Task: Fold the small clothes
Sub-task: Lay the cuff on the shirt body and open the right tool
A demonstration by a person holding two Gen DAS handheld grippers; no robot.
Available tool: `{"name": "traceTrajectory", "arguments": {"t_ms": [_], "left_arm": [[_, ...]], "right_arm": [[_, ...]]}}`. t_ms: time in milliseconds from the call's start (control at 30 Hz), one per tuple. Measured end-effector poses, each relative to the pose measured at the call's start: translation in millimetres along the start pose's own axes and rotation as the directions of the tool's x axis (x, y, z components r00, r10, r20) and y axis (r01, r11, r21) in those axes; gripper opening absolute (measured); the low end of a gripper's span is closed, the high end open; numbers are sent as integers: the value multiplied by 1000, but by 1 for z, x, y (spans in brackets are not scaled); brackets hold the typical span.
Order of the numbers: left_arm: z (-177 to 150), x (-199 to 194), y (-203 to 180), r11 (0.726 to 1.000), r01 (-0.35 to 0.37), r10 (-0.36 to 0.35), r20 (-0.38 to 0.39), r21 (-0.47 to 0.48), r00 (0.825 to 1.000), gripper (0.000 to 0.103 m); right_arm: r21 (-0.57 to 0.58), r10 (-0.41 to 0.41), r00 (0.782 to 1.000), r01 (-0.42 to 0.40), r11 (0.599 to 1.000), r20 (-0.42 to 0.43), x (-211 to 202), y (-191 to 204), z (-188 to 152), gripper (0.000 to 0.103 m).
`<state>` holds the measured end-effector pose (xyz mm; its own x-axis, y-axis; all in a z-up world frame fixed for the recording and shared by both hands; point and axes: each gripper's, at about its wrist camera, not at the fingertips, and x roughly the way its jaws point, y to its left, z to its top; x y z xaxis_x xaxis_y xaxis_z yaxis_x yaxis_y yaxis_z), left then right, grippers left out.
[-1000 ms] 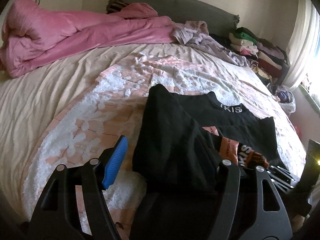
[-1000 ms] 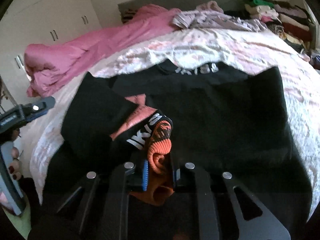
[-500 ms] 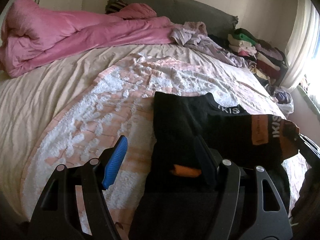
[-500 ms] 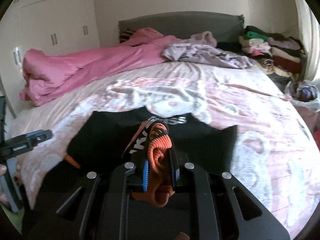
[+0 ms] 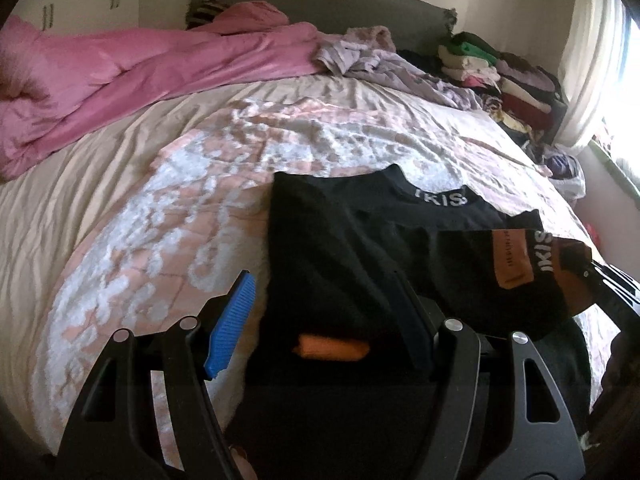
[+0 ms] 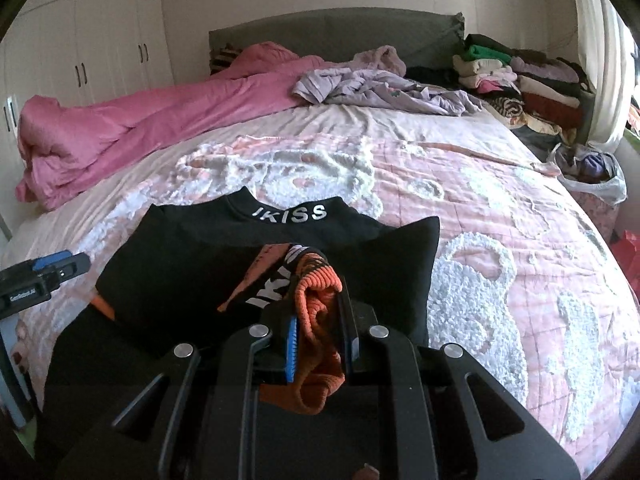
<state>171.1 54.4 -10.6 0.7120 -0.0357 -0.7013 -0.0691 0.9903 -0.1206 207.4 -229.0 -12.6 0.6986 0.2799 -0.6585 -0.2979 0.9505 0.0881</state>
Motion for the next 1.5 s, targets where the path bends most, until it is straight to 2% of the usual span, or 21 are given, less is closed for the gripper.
{"name": "traceTrajectory", "arguments": {"t_ms": [167, 233, 467, 600, 700, 900, 1000, 1100, 1167, 1367, 1500], "left_arm": [[5, 14, -24, 998, 15, -14, -26, 65, 1000, 61], [6, 20, -30, 997, 22, -19, -37, 80, 999, 61], [3, 38, -45, 991, 5, 4, -68, 134, 998, 61], [-4, 52, -50, 985, -8, 29, -116, 175, 993, 61], [-16, 67, -52, 975, -21, 61, -175, 219, 983, 61], [-23, 67, -50, 975, -17, 55, -167, 223, 984, 61], [-24, 66, -49, 975, -14, 52, -166, 220, 985, 61], [-24, 66, -49, 977, -11, 46, -165, 212, 985, 61], [-24, 65, -50, 978, -7, 43, -167, 210, 985, 61], [-24, 65, -49, 979, -6, 41, -168, 206, 985, 61], [-25, 64, -49, 980, -3, 37, -166, 201, 985, 61]], "right_arm": [[5, -64, 998, 64, 998, -7, -1, -6, -1, 24], [13, -81, 997, 81, 997, -4, -4, -10, -1, 35], [24, -93, 996, 93, 995, 7, -11, -17, 0, 38], [-17, -53, 999, 53, 998, 1, -10, -2, -1, 43], [-52, -3, 1000, 2, 999, -24, -4, 16, -5, 43], [-117, 58, 995, -68, 991, -83, 18, 51, -13, 43], [-122, 77, 989, -93, 988, -128, 33, 56, -18, 43], [-106, 45, 980, -66, 992, -192, 52, 48, -27, 42], [-71, 68, 970, -86, 994, -232, 61, 37, -32, 41], [-123, 26, 974, -55, 991, -226, 61, 45, -37, 43], [-98, 48, 974, -71, 993, -220, 56, 41, -35, 45]]}}
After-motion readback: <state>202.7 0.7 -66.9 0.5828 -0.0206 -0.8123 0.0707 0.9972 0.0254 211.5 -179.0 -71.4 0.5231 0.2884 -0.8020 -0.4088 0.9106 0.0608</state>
